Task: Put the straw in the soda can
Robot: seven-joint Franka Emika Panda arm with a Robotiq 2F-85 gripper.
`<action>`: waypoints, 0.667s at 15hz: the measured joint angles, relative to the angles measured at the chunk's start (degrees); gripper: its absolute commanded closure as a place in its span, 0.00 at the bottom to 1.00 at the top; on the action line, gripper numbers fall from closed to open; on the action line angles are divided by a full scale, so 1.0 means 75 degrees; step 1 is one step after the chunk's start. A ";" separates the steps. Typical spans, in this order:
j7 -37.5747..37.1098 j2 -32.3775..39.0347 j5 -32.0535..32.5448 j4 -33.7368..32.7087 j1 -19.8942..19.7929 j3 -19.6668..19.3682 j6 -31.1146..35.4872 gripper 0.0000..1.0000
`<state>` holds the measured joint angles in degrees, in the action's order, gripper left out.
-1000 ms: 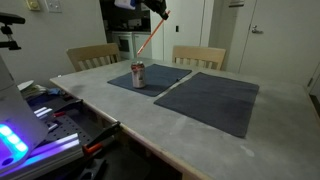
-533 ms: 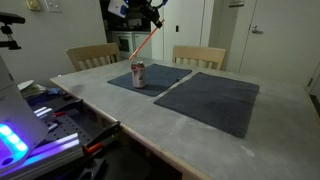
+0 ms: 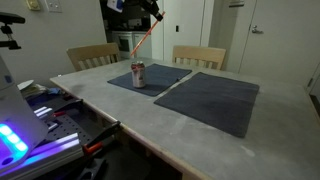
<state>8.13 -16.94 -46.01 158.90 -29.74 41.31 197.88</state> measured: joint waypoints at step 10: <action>-0.0638 -0.0336 -0.0479 -0.0006 -0.3041 0.3588 -0.0001 0.91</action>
<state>3.35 -19.46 -49.60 158.86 -52.55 68.22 197.87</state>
